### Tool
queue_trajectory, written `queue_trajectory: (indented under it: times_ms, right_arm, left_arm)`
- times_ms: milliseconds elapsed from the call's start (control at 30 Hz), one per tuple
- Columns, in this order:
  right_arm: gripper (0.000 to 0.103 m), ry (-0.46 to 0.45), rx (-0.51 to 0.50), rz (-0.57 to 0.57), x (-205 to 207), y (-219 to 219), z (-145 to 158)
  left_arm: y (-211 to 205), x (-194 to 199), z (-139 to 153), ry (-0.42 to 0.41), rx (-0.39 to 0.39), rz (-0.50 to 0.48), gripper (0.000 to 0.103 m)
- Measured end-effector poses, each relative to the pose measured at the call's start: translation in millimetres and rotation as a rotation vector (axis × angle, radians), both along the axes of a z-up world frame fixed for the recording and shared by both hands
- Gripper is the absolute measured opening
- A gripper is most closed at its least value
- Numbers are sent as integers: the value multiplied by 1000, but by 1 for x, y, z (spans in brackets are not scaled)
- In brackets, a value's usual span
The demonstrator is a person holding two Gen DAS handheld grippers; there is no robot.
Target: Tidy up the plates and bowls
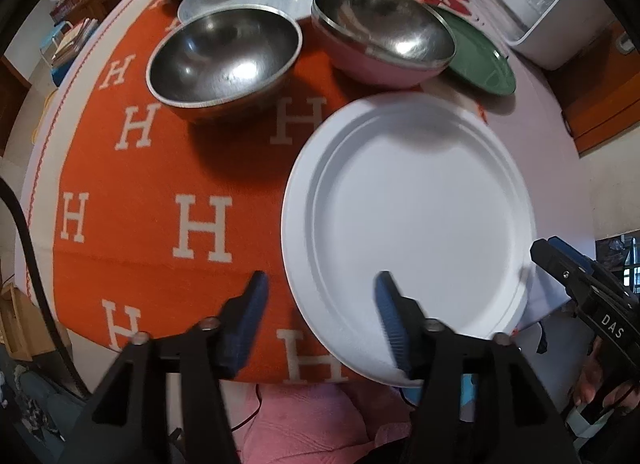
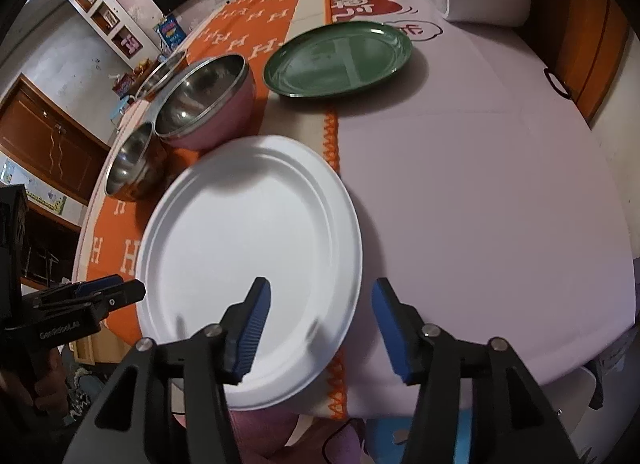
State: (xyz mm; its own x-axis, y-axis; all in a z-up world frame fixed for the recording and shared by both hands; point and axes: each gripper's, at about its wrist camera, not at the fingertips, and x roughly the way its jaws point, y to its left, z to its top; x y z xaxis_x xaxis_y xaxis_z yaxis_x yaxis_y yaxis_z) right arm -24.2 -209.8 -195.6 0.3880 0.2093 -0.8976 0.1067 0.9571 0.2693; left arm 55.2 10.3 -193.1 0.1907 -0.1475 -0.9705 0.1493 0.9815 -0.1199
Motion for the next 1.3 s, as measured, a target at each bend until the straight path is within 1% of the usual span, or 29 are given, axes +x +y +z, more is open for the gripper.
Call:
queue_trajectory:
  times_ms: [33,267,400,500,633,767,900,1000,1100,1300]
  right_arm:
    - [56,-7,1,-2,1,0,2]
    - [60,-44,5,-4,3,0,14]
    - [67,-66,2,0,9,3,20]
    - [69,-80,11,0,13,9,24]
    - [70,-111,24,6,19,18,32]
    - [72,-138,26,20,26,29,38]
    - [73,-157,21,28,34,41,45]
    - [73,-165,25,21,40,49,48]
    - [73,-173,21,14,46,59,52]
    - [73,-196,15,-25,57,78,62]
  left_arm:
    - [1,1,4,-16,-2,2,66]
    - [12,-2,28,-98,-12,27,71]
    - [19,-4,40,-145,-2,35,72]
    - [28,-4,48,-185,-12,42,72]
    - [41,-2,61,-223,-4,46,72]
    - [55,2,71,-237,-20,64,72]
    - [70,9,78,-251,-16,66,77]
    - [79,17,81,-256,-4,54,78]
    - [89,27,84,-249,-4,39,81]
    - [108,49,88,-239,-11,-1,81]
